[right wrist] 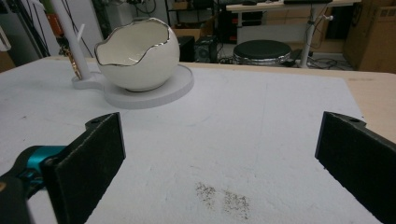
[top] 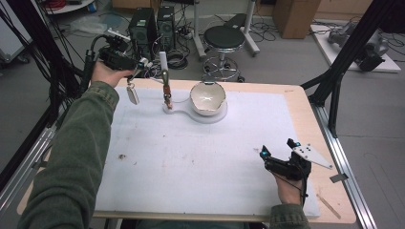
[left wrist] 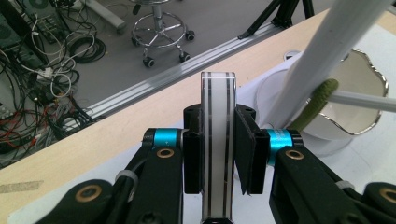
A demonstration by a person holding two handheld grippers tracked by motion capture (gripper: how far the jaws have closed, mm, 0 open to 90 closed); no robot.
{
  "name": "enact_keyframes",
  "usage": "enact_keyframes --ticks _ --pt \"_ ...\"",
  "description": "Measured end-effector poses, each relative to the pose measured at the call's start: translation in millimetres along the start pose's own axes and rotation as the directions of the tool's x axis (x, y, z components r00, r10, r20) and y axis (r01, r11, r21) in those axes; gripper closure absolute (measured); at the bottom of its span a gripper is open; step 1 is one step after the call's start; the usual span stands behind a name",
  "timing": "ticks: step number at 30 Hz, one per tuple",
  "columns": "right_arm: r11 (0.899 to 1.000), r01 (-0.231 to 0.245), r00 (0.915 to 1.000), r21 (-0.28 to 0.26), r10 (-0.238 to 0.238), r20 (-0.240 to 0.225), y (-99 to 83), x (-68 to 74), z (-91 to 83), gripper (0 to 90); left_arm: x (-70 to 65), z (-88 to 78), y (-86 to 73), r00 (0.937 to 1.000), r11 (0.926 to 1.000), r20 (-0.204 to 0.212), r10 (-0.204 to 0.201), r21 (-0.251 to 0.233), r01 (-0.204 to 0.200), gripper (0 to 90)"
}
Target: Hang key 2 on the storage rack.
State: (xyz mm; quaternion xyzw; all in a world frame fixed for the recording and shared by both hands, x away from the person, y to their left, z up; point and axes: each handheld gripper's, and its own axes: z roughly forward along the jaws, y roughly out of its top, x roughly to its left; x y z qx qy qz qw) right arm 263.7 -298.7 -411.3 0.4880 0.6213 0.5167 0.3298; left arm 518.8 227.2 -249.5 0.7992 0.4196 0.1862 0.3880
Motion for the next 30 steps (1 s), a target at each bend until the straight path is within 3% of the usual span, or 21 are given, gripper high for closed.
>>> enact_keyframes --ticks 7,12,14,16,21,30 --pt "1.0 -0.015 0.9999 -0.007 0.015 0.002 -1.2 -2.0 -3.8 0.4 1.6 13.5 3.7 0.9997 0.9998 -0.014 -0.019 -0.001 0.019 74.5" --pt "1.0 -0.028 0.9995 -0.006 0.028 0.013 -2.8 -4.2 -8.7 0.5 11.8 15.1 4.3 0.9954 0.9942 -0.015 -0.094 -0.054 0.093 74.5" --pt "0.999 -0.038 0.9991 -0.006 0.038 0.019 -3.1 -5.0 -10.8 0.4 15.5 15.9 5.4 0.9939 0.9929 -0.02 -0.108 -0.051 0.107 74.5" --pt "0.999 -0.033 0.9992 -0.009 0.034 0.023 -3.5 -5.8 -11.6 0.5 14.9 16.9 8.9 0.9957 0.9957 -0.034 -0.087 -0.035 0.086 74.5" --pt "0.999 -0.034 0.9992 -0.004 0.034 0.024 -4.1 -5.5 -12.7 0.5 6.4 17.1 19.6 0.9981 0.9973 -0.025 -0.057 -0.048 0.056 74.5" --pt "0.999 -0.042 0.9986 -0.015 0.043 0.031 -5.0 -8.9 -19.3 0.4 0.2 23.8 29.9 0.9969 0.9982 -0.057 -0.053 -0.032 0.051 74.5"
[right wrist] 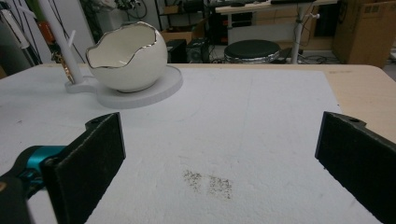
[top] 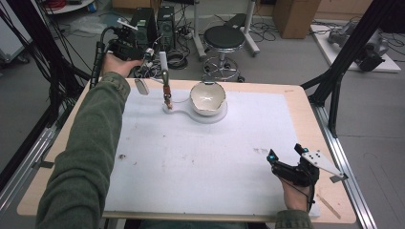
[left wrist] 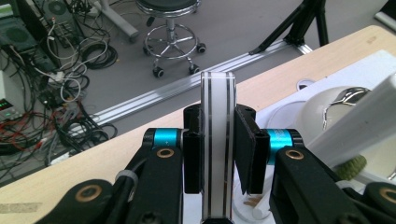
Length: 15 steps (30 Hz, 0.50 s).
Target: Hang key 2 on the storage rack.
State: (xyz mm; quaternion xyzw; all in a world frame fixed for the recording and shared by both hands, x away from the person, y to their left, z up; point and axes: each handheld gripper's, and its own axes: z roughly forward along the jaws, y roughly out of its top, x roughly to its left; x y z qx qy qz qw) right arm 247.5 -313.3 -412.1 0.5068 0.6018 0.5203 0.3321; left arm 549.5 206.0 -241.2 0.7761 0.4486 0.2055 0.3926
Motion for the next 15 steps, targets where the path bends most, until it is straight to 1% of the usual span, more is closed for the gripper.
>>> enact_keyframes --ticks 3,4,7,10,11,12,15 --pt "1.0 0.001 1.0 0.001 -0.001 0.0 -0.1 -0.5 -0.4 0.5 -4.2 6.0 1.1 1.0 1.0 -0.003 -0.005 0.004 0.005 74.4" --pt "1.0 -0.001 1.0 0.007 0.001 -0.001 -0.1 0.0 -0.3 0.5 -5.8 8.1 1.2 0.9999 0.9999 -0.012 -0.012 0.004 0.012 74.5" --pt "1.0 0.005 1.0 0.007 -0.005 -0.004 -0.2 0.4 0.2 0.5 -9.7 11.7 1.7 0.9994 0.9994 -0.007 -0.034 -0.008 0.033 74.4" --pt "1.0 0.002 1.0 0.012 -0.002 -0.004 -0.6 1.3 0.4 0.5 -13.0 14.5 2.3 0.9995 0.9995 -0.01 -0.031 -0.008 0.03 74.4" --pt "1.0 0.002 1.0 0.012 -0.002 -0.004 -0.6 1.3 0.4 0.5 -14.2 15.4 2.4 0.9993 0.9993 -0.015 -0.035 -0.01 0.035 74.4" --pt "1.0 0.004 1.0 0.01 -0.004 -0.004 -0.6 0.9 0.4 0.5 -14.6 16.1 2.6 0.9992 0.9992 -0.011 -0.038 -0.011 0.038 74.4" --pt "1.0 0.009 1.0 0.008 -0.009 -0.004 -0.5 0.3 0.0 0.5 -16.7 17.4 3.1 0.9978 0.9978 -0.015 -0.065 -0.018 0.064 74.4"
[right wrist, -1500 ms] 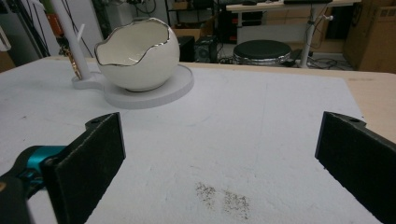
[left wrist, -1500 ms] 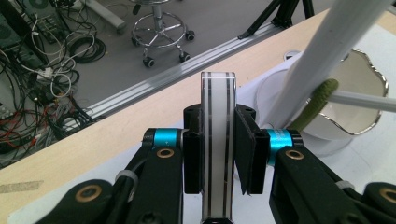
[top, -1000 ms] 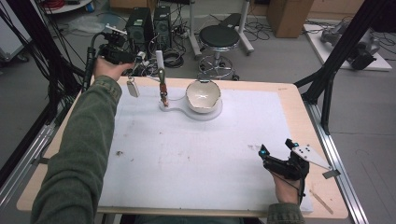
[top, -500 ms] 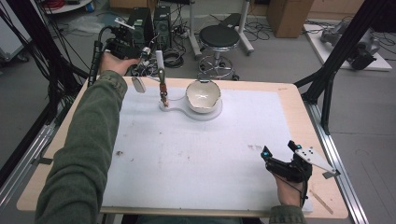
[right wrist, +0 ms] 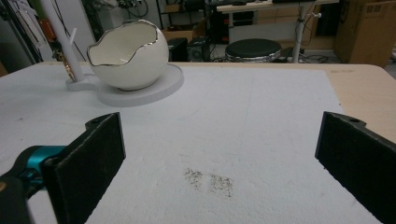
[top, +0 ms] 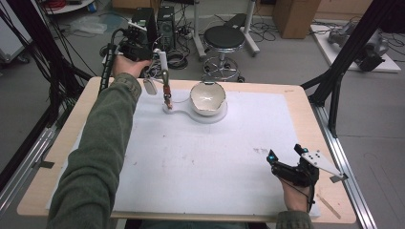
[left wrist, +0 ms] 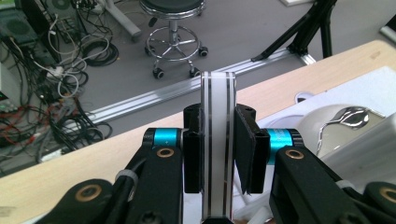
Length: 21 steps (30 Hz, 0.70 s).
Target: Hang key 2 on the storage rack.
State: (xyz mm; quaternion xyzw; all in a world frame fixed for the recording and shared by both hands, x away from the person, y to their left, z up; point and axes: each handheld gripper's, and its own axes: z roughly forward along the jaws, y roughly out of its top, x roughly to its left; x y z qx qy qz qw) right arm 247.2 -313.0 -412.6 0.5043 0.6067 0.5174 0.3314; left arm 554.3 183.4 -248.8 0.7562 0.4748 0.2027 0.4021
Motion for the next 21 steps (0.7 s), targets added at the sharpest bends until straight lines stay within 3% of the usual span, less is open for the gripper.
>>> enact_keyframes --ticks 11,16,21 --pt "1.0 0.0 1.0 0.001 0.0 -0.002 -0.1 -0.2 0.2 0.5 -3.9 -0.4 -2.9 0.9958 0.9952 0.016 -0.09 -0.037 0.09 74.4" --pt "1.0 0.005 1.0 0.003 -0.005 -0.003 -0.2 0.4 1.0 0.5 -13.1 7.0 -6.1 0.9973 0.997 0.014 -0.073 -0.024 0.073 74.4" --pt "1.0 0.001 1.0 0.002 -0.001 0.0 -0.3 -0.2 -0.5 0.5 -12.5 7.7 -8.1 0.9968 0.9967 0.013 -0.078 -0.018 0.079 74.4"
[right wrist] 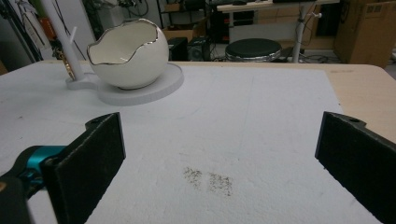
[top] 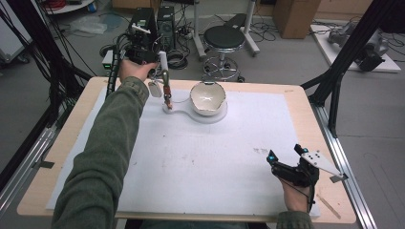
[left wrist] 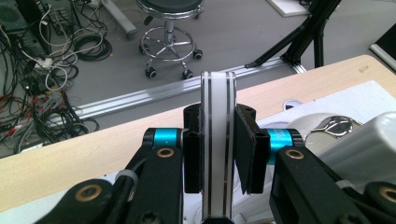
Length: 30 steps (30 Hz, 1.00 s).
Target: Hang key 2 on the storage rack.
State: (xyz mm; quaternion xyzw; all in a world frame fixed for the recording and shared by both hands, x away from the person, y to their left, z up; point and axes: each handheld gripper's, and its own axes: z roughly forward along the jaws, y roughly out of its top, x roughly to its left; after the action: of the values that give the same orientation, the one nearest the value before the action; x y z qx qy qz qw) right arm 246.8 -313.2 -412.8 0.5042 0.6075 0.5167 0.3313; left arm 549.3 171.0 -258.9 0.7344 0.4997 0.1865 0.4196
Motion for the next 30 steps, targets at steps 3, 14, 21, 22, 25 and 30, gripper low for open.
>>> enact_keyframes --ticks 3,14,21,22,25,30 --pt "1.0 -0.006 1.0 -0.002 0.006 0.002 -0.1 -0.8 -0.7 0.5 0.8 1.0 -2.2 0.9999 0.9999 0.004 -0.01 -0.001 0.01 74.4" --pt "1.0 0.005 1.0 0.001 -0.005 0.002 -0.1 -0.4 -0.1 0.5 1.7 2.8 -7.7 0.9999 0.999 0.001 0.011 0.044 -0.011 73.5" --pt "1.0 0.002 1.0 0.0 -0.002 0.0 -0.1 0.0 0.1 0.5 7.1 -4.1 -7.9 0.9992 0.9991 -0.036 -0.014 0.04 0.015 51.5" --pt "1.0 0.002 1.0 0.0 -0.002 0.0 -0.1 0.0 0.1 0.5 8.2 -5.6 -7.8 0.9991 0.999 -0.036 -0.023 0.036 0.024 51.5" --pt "1.0 0.004 1.0 0.004 -0.004 -0.003 -0.1 0.4 0.1 0.5 11.3 -9.4 -8.0 0.9991 0.9982 -0.028 -0.033 0.049 0.034 46.0" --pt "1.0 0.004 1.0 0.003 -0.004 -0.006 0.2 1.3 0.8 0.5 14.9 -12.2 -9.6 0.9991 0.9925 -0.018 -0.039 0.116 0.041 38.7"
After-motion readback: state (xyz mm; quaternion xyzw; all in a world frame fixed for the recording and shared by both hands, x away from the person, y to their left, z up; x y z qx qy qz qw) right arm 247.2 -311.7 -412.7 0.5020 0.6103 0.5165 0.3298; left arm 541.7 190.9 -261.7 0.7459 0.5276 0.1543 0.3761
